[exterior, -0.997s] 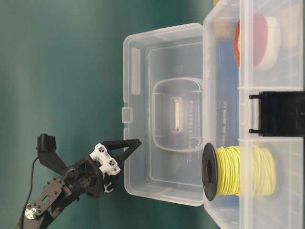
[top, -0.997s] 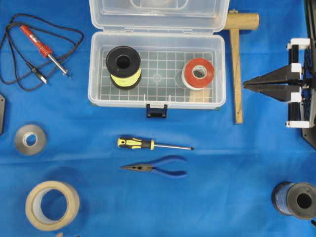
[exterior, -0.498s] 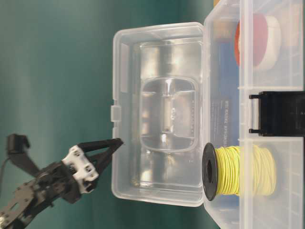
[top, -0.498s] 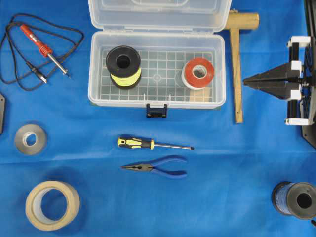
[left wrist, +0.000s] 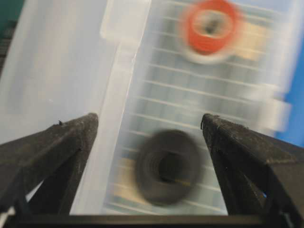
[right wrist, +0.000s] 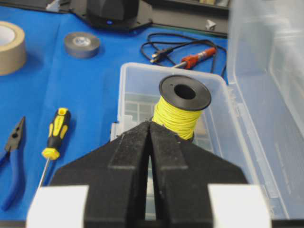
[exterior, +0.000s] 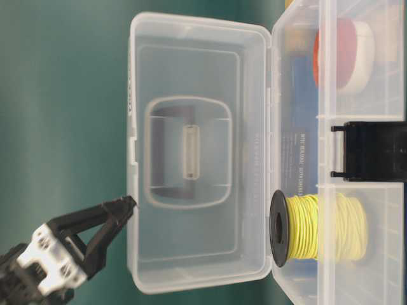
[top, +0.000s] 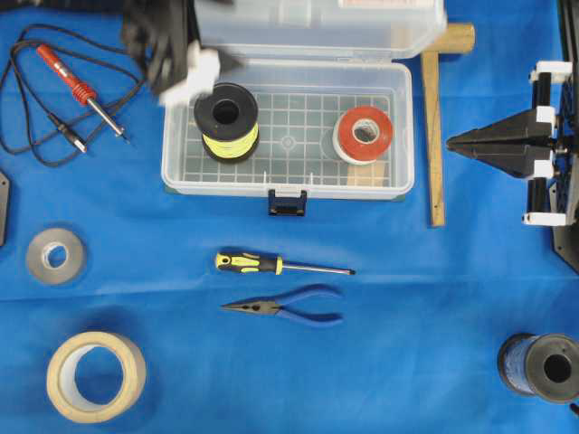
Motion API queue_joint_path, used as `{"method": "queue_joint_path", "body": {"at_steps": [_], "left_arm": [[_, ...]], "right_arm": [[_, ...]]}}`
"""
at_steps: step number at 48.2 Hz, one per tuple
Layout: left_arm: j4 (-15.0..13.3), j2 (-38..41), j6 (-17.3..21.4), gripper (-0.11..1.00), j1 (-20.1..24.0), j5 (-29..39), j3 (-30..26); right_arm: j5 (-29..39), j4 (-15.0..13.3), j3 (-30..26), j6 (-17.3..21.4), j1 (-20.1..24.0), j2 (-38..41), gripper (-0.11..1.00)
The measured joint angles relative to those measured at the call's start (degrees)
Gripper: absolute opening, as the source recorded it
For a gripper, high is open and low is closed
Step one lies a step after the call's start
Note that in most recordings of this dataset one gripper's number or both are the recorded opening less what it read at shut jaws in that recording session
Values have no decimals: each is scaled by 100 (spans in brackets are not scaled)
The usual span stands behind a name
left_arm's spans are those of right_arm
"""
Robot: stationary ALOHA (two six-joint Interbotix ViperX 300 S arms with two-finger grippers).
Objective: Close the tool box with the left arm.
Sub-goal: 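Press the lid down onto the box with the left gripper, then withdraw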
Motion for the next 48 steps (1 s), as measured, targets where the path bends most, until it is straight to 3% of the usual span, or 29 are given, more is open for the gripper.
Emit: {"method": "queue_joint_path", "body": {"at_steps": [17, 27, 39, 48], "left_arm": [[-44, -299, -905, 90, -1090, 70, 729], [-44, -677, -1424, 90, -1696, -290, 1178], [-9, -1336, -1406, 89, -2074, -747, 1389], [18, -2206, -1028, 89, -2057, -1512, 1978]], "right_arm": [[26, 0, 0, 0, -44, -123, 0], [105, 0, -9, 0, -44, -211, 0], [132, 0, -9, 0, -35, -272, 0], [132, 0, -9, 0, -44, -290, 0]]}}
